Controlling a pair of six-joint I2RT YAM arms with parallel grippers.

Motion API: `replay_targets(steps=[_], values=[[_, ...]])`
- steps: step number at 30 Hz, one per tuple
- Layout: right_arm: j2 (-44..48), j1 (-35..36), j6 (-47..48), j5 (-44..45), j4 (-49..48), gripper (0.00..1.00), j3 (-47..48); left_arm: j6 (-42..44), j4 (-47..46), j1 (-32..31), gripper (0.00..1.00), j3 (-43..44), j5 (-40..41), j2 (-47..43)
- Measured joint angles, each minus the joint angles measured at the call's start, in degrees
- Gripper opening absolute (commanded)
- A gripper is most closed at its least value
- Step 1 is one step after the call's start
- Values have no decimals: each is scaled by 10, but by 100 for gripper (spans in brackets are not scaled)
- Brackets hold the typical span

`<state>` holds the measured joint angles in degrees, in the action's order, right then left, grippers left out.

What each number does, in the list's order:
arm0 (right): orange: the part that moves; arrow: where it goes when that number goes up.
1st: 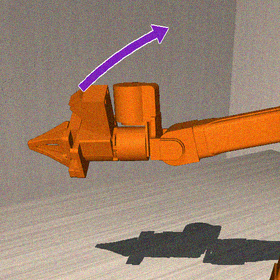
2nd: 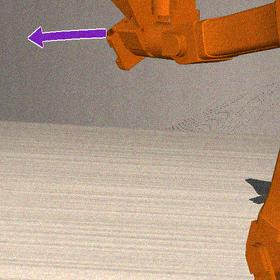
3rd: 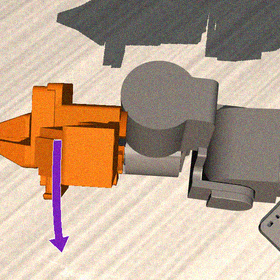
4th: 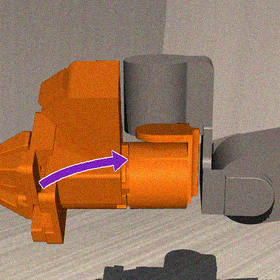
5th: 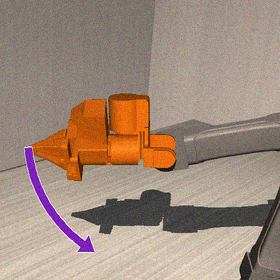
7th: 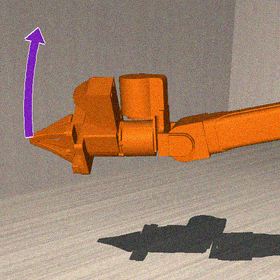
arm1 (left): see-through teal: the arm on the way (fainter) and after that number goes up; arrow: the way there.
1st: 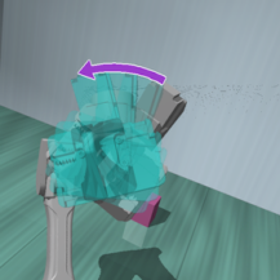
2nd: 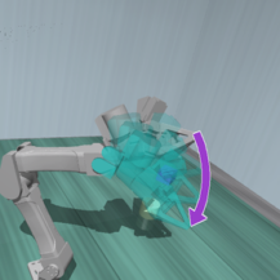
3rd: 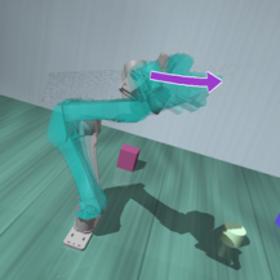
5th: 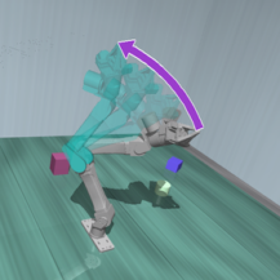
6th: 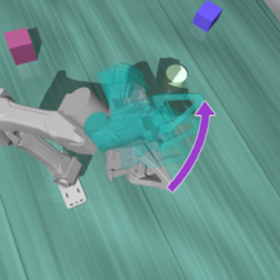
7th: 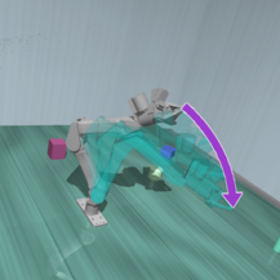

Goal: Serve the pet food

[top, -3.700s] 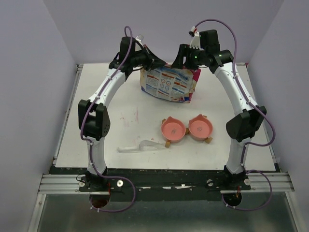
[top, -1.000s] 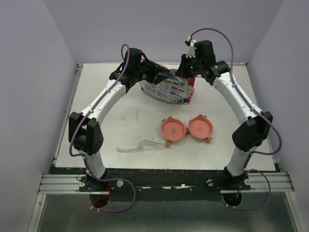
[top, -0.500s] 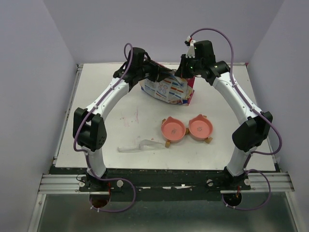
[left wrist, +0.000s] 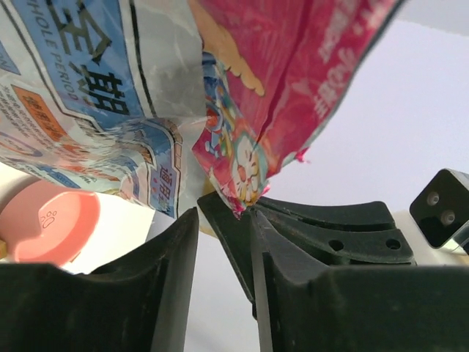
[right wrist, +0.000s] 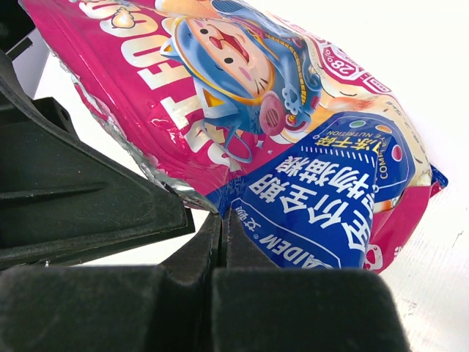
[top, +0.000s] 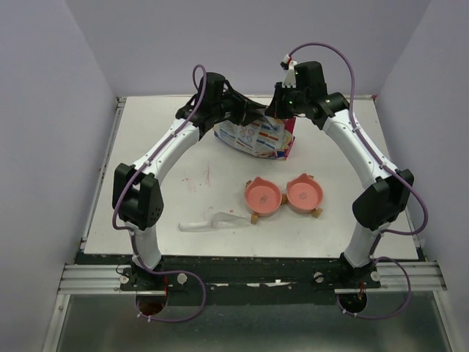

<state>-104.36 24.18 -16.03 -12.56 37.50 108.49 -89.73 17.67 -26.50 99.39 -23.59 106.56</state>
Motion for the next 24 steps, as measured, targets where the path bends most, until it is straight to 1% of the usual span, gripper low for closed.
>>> replay_targets(steps=[5, 8, 11, 12, 13, 15, 16, 19, 22, 24], values=[[0, 0, 0, 0, 0, 0, 0, -3, 4, -3, 40, 23, 7, 14], [0, 0, 0, 0, 0, 0, 0, -3, 8, -3, 36, 46, 10, 28], [0, 0, 0, 0, 0, 0, 2, -3, 10, -3, 29, 52, 12, 31], [0, 0, 0, 0, 0, 0, 2, -3, 10, -3, 29, 52, 13, 31], [0, 0, 0, 0, 0, 0, 2, -3, 11, -3, 32, 52, 14, 31], [0, 0, 0, 0, 0, 0, 2, -3, 11, -4, 43, 52, 16, 31], [0, 0, 0, 0, 0, 0, 2, -1, 11, -4, 46, 52, 17, 31], [0, 0, 0, 0, 1, 0, 2, 8, 12, -4, 47, 52, 19, 31], [0, 0, 0, 0, 1, 0, 2, 14, 2, -4, 43, 33, 20, 22], [0, 0, 0, 0, 2, 0, 2, 14, -5, -4, 36, 11, 20, 12]])
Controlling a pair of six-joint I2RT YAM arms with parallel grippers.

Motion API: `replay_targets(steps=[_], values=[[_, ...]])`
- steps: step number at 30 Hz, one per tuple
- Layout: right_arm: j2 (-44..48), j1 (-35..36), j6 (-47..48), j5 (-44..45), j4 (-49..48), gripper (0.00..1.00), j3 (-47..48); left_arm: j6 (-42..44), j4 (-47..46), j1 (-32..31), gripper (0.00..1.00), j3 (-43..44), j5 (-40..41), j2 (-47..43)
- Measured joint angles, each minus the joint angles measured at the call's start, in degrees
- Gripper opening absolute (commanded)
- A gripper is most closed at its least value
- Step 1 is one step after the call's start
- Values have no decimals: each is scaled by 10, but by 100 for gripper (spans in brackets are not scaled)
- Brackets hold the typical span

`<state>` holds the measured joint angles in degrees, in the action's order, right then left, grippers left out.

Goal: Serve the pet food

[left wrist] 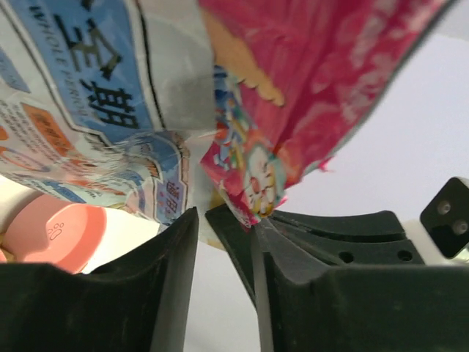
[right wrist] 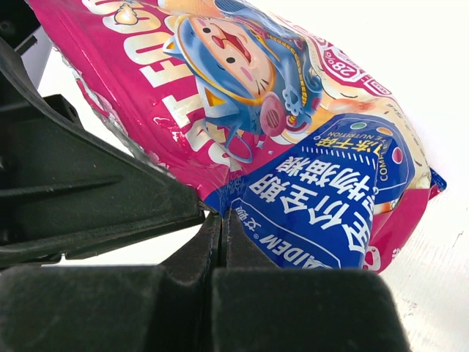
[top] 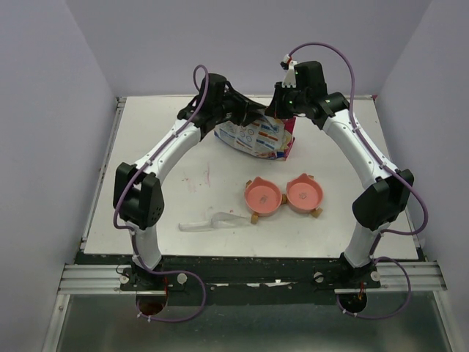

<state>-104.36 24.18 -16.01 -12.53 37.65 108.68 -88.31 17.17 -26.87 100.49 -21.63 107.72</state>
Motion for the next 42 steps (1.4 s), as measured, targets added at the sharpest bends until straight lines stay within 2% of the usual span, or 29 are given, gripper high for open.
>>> replay_targets(steps=[1, 9, 12, 13, 15, 18, 20, 24, 30, 32, 33, 35, 36, 42], values=[[0, 0, 0, 0, 0, 0, 0, 0, -5, 0, 34, -10, 0, -5], [0, 2, 0, -2, 2, 0, 0, 0, -34, 0, 33, -35, 0, -18], [0, 2, 0, -3, 2, 0, 0, 0, -34, 0, 38, -33, 0, -18], [0, 2, 0, -3, 2, 4, 0, 0, -34, 0, 44, -32, 0, -18], [0, 2, 0, -3, 3, 24, 0, 1, -34, 0, 47, -32, 1, -18], [-1, 2, 0, -4, 16, 37, 12, 2, -34, 0, 48, -32, 1, -18], [-3, 2, 0, -3, 31, 42, 31, 3, -34, 0, 48, -32, 1, -18], [-4, 3, 5, -1, 54, 43, 65, 5, -34, 0, 51, -32, 1, -18], [-7, 1, 10, 1, 61, 48, 74, 11, -33, 0, 64, -31, 0, -18], [-7, -5, 10, 1, 62, 48, 77, 16, -29, 0, 64, -27, 0, -18], [-7, -9, 9, 0, 62, 48, 80, 17, -28, 0, 64, -26, 0, -18], [-8, -19, 6, -8, 62, 48, 85, 18, -28, 0, 55, -22, 0, -18], [-8, -26, 3, -14, 62, 48, 88, 18, -27, 0, 54, -21, 0, -18], [-9, -77, -13, -50, 58, 43, 92, 21, -17, 0, 52, -12, 0, -17]])
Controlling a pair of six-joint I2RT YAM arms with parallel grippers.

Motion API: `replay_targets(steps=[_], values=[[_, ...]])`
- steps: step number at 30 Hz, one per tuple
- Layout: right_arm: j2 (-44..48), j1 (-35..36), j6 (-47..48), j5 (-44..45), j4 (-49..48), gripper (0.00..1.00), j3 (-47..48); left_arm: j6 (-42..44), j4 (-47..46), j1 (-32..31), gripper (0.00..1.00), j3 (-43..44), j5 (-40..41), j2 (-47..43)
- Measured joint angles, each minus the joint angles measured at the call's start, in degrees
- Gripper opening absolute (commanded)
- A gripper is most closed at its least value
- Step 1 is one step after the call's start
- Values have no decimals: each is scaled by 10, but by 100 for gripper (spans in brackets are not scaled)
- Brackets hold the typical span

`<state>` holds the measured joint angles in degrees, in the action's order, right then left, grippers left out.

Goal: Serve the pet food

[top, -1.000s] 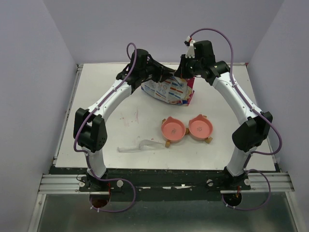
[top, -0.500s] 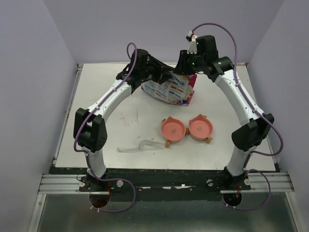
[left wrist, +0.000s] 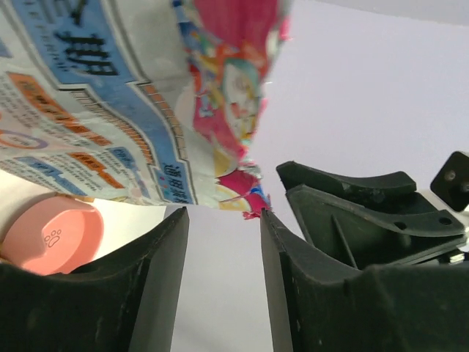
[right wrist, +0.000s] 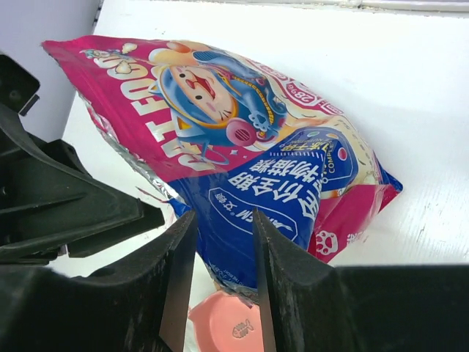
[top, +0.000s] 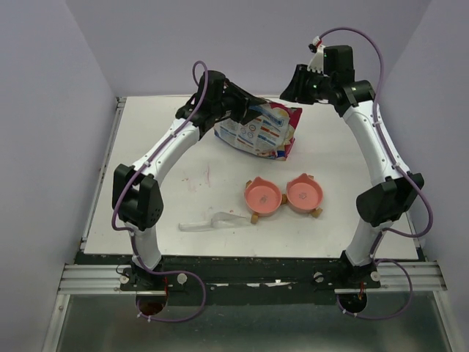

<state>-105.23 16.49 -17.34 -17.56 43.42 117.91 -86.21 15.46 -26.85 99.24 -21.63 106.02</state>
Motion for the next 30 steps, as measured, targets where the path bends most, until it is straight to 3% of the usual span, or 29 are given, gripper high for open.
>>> replay_targets(steps=[5, 9, 18, 24, 30], values=[[-2, -7, -1, -16, -8, 37, 0, -1, 10, 0, 56, 51, 0, 20], [-11, -3, 4, -23, -8, 31, 0, -1, 17, 0, 42, 82, 0, 33], [-12, -2, 3, -52, -29, 18, -30, -6, 34, -8, 39, 70, 1, 34], [-12, -3, 2, -65, -33, 15, -53, -6, 40, -11, 33, 63, 2, 34], [-10, -3, 2, -81, -40, 17, -63, -6, 39, -11, 37, 54, 2, 34]])
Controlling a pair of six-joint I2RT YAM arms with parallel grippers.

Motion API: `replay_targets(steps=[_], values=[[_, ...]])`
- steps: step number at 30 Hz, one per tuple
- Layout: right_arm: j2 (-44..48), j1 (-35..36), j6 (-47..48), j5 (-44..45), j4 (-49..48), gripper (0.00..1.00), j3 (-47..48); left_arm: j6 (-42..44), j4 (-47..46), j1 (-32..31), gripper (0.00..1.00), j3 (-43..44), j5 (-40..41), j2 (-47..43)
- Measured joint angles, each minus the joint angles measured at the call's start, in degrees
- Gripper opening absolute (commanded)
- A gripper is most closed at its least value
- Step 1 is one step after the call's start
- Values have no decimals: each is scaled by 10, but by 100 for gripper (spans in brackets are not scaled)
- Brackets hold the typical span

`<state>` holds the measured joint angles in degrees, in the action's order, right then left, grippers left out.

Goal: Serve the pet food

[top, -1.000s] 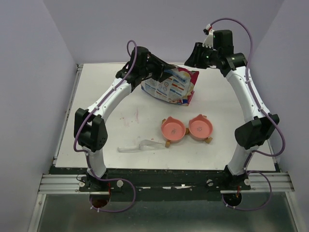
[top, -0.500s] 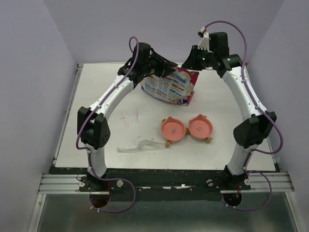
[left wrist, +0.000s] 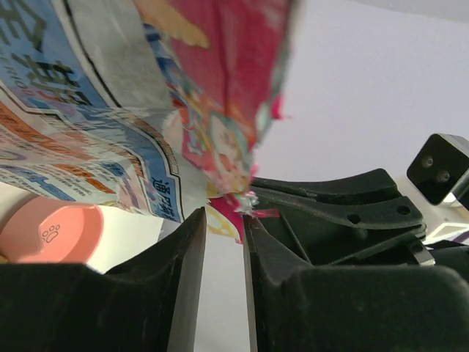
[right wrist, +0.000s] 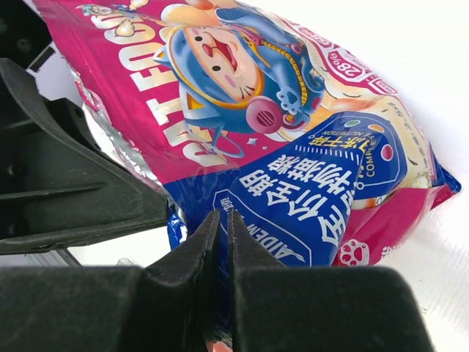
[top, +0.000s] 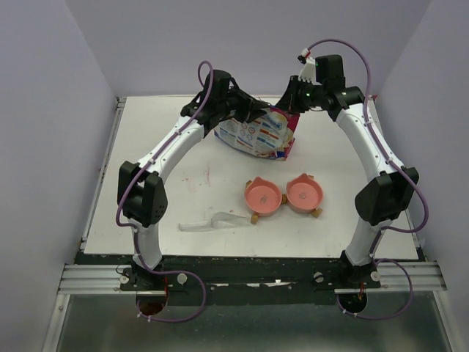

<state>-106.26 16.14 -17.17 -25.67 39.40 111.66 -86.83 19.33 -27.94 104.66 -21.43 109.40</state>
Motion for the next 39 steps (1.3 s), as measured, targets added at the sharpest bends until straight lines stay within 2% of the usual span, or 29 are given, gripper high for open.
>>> replay_targets(steps=[5, 12, 17, 20, 29, 37, 39], values=[[10, 0, -5, -14, -9, 17, -18, -1, -5, 0, 46, -19, 0, -1], [23, 0, -8, -21, -20, 17, -40, -2, -6, 0, 47, -22, 0, -2], [24, 0, -8, -23, -21, 17, -42, -5, -9, 0, 56, -27, 0, -9], [24, 0, -9, -26, -21, 16, -42, -11, -13, 0, 56, -35, 0, -17], [24, 0, -9, -28, -20, 16, -42, -26, -26, 0, 44, -41, 0, -25], [24, 8, -8, -27, -20, 15, -42, -33, -26, 0, 40, -36, 2, -19], [24, 10, -8, -27, -19, 16, -42, -33, -26, 0, 35, -31, 3, -15]])
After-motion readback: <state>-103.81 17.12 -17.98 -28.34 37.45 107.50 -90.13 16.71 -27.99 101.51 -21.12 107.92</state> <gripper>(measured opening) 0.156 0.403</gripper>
